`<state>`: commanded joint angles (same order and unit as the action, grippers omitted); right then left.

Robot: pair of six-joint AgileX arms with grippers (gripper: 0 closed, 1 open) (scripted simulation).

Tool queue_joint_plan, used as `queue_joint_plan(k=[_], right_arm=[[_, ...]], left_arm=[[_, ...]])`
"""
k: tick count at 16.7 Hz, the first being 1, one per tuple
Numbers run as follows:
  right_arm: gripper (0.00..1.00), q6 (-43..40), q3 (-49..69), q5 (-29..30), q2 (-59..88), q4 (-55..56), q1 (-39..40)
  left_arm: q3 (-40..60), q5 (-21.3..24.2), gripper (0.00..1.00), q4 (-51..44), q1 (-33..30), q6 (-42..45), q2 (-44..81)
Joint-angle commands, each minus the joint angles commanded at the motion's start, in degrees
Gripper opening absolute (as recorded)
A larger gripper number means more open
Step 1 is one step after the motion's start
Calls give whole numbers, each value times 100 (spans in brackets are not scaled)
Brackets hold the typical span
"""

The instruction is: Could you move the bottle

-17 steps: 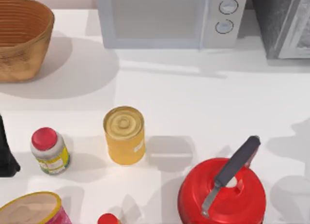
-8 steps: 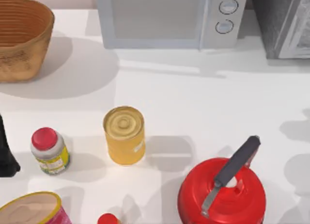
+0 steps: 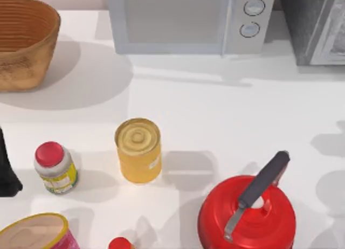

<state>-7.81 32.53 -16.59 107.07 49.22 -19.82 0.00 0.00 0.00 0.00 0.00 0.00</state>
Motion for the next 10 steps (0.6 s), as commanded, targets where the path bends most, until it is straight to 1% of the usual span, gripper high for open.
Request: queue_joint_plan(k=[7, 8, 10], right_arm=[[98, 0, 0, 0, 0, 0, 0], [100, 0, 0, 0, 0, 0, 0], [100, 0, 0, 0, 0, 0, 0]], left_arm=[[0, 0, 100, 0, 0, 0, 0], [0, 0, 100, 0, 0, 0, 0], [0, 0, 100, 0, 0, 0, 0]])
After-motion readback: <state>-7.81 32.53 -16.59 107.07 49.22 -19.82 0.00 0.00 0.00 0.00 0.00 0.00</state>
